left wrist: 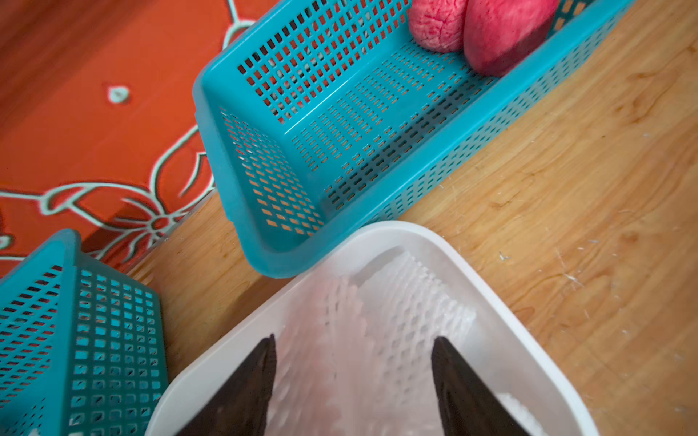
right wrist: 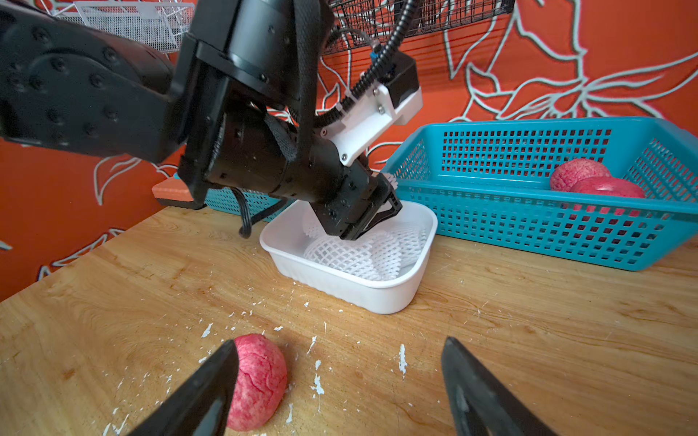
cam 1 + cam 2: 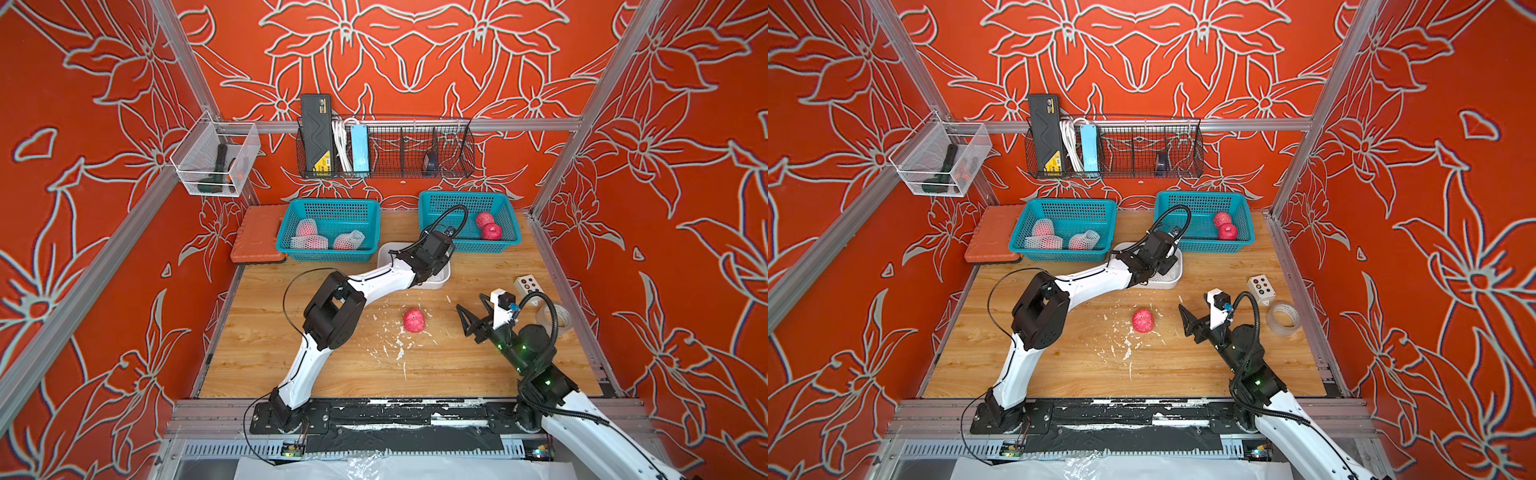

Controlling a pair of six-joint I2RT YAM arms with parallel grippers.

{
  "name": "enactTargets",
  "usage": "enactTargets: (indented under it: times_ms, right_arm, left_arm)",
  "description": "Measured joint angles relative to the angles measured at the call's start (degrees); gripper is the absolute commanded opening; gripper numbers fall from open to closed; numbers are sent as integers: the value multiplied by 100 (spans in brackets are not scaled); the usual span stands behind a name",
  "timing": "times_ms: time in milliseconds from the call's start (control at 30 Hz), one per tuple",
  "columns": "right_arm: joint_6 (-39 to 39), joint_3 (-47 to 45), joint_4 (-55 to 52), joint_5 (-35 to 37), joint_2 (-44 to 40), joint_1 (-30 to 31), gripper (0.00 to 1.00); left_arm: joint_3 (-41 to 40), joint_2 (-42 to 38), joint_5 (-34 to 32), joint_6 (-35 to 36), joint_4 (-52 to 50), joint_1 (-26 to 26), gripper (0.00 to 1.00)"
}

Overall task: Remove foam nets from apples
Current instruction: Place the foam net into the storage box, then pick up the apple from the center of the board.

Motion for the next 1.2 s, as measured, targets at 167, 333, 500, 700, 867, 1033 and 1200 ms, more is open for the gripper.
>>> enactTargets:
  times_ms: [167,333,500,700,867,1033,1200]
  right_arm:
    - [2,0,0,0,7,0,84]
    - [0,0,4,-2,24,0,84]
    - [-31,9,94,-131,376,0,87]
    - [-59,717,-63,-909,2116,52,87]
    - [-138,1561,-459,-1189,3407,522,89]
    - [-275,2026,-734,-1300,4162,931,91]
    - [-496,2459,-1060,-1102,4857,1246,98]
  left_arm:
    - [-334,-706,192,0,-4,-2,79]
    - [-1456,-2006,560,-166,376,0,80]
    - [-3416,-3598,1045,-621,1316,0,85]
    - [-6548,-5956,1670,-1338,2653,103,97]
    - [-8185,-7560,2076,-1851,2846,181,97]
    - [-9178,-8603,2533,-2347,2863,181,98]
    - [-9447,-8843,2728,-2535,2769,181,97]
